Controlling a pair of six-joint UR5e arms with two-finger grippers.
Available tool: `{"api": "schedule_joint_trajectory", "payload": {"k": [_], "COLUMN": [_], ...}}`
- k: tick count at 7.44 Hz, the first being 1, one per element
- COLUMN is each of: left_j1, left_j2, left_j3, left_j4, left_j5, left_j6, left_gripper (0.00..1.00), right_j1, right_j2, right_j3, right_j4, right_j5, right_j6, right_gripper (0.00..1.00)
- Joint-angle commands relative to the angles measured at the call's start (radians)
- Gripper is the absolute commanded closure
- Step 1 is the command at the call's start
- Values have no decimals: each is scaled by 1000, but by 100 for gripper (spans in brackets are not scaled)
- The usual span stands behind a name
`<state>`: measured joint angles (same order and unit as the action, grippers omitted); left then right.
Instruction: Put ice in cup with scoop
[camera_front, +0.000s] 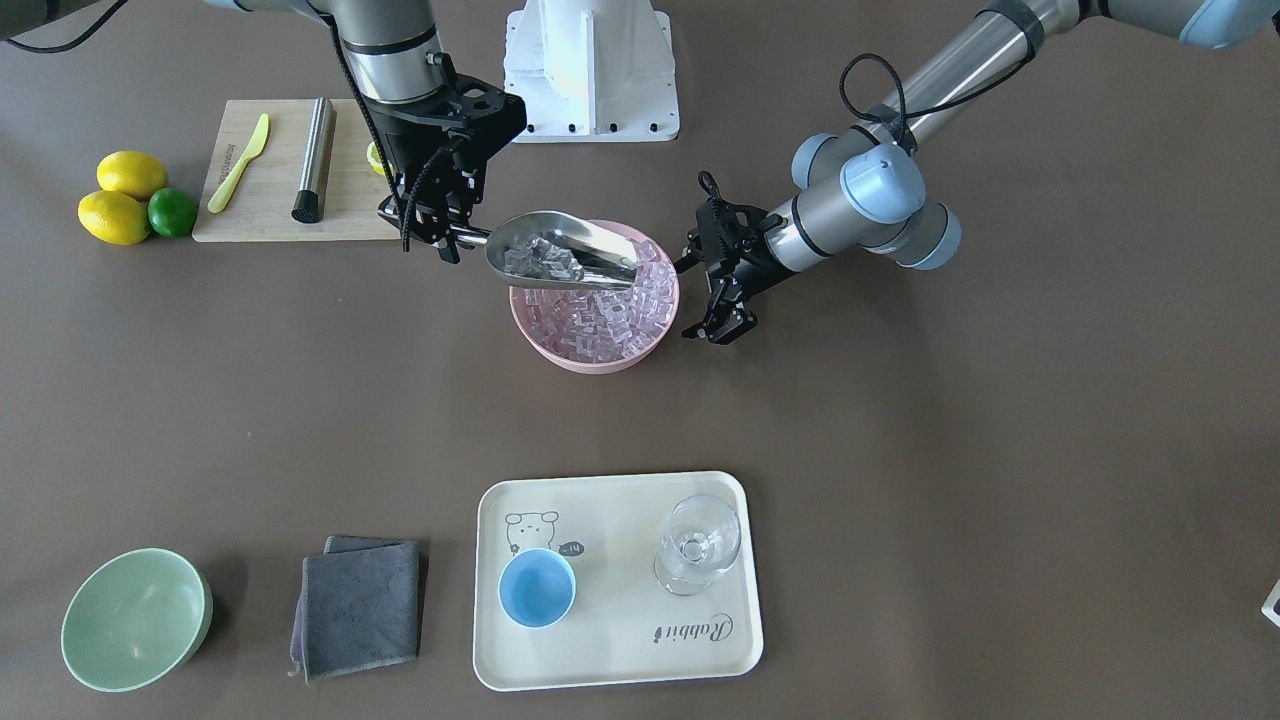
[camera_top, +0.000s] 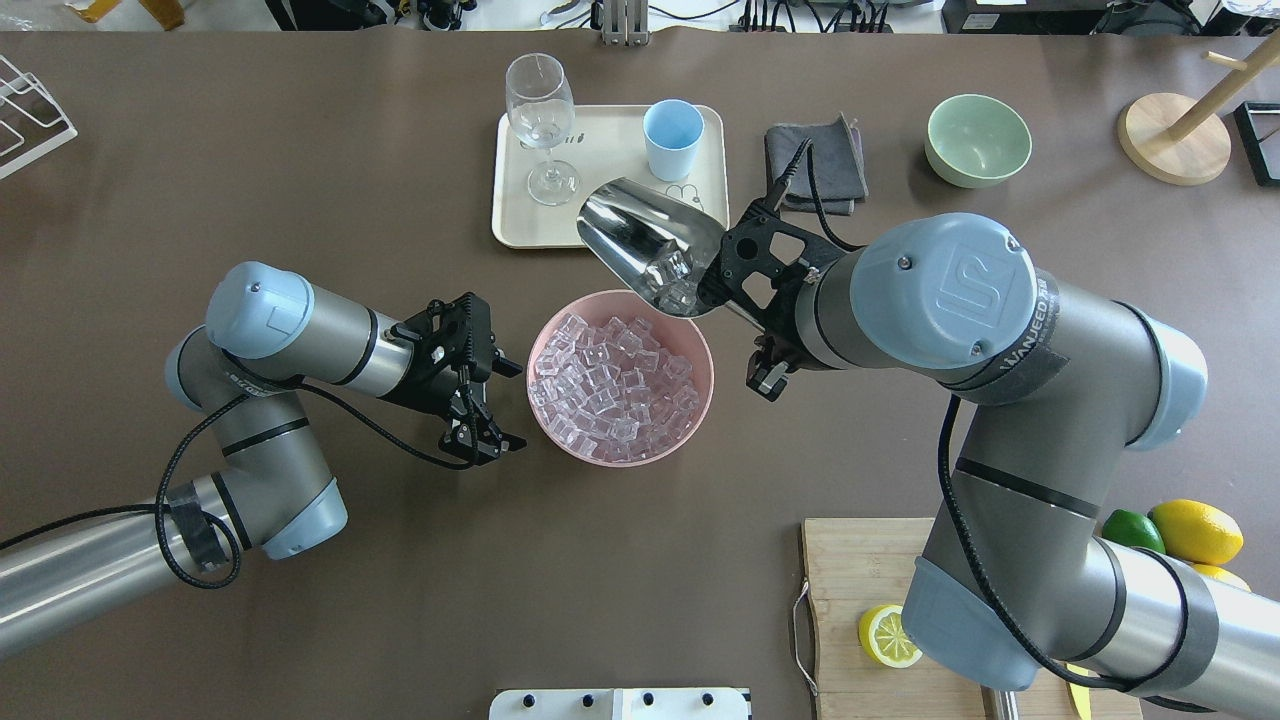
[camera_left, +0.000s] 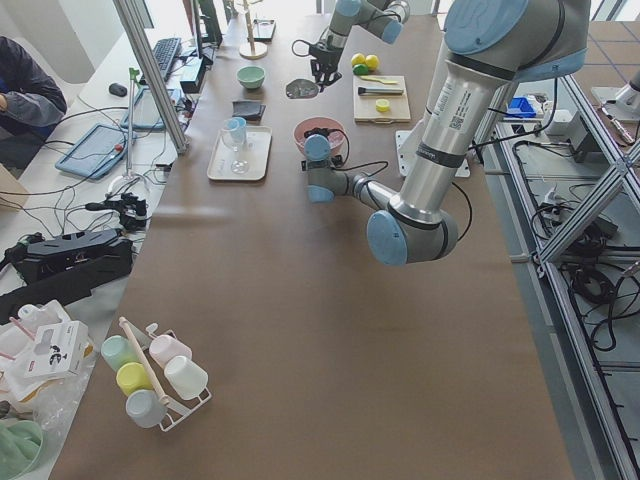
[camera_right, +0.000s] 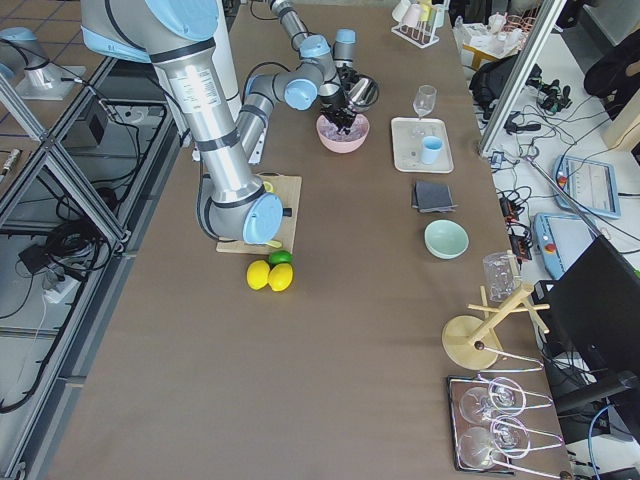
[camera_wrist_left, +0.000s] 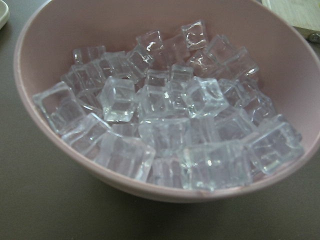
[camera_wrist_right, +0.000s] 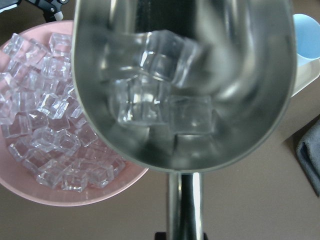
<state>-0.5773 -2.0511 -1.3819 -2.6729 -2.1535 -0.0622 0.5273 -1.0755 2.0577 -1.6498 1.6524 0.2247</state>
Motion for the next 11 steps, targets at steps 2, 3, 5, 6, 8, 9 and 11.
{"api": "schedule_joint_trajectory", "payload": {"k": [2,3,5,6,8,9,11], "left_j1": [-22,-35,-67,-88,-124,-139,-212], "left_j2": [48,49,54,54,46,45,55], "left_j3": [-182,-221,-323,-357,-390,-394,-401], "left_j4": [285,360,584,678,879,969,1101], "left_j5": [-14,-14,-8,-5,-2,1,105], "left_j6": [2,2,2,2,2,1,1], "left_gripper": [2,2,2,2,2,2,2], "right_j1": [124,163,207,245,270,273,316], "right_j2": [-17,0,86,127,228,268,377], "right_j3": [-117,-176,-243,-269,-361,-423,-598], "right_j4": [-4,-10,-152,-244,-411,-450,-455], "right_j5": [174,238,299,354,407,418,435], "right_j6": [-4,-5,-22,-66,-125,-125,-155], "right_gripper": [100,100,100,100,100,100,100]}}
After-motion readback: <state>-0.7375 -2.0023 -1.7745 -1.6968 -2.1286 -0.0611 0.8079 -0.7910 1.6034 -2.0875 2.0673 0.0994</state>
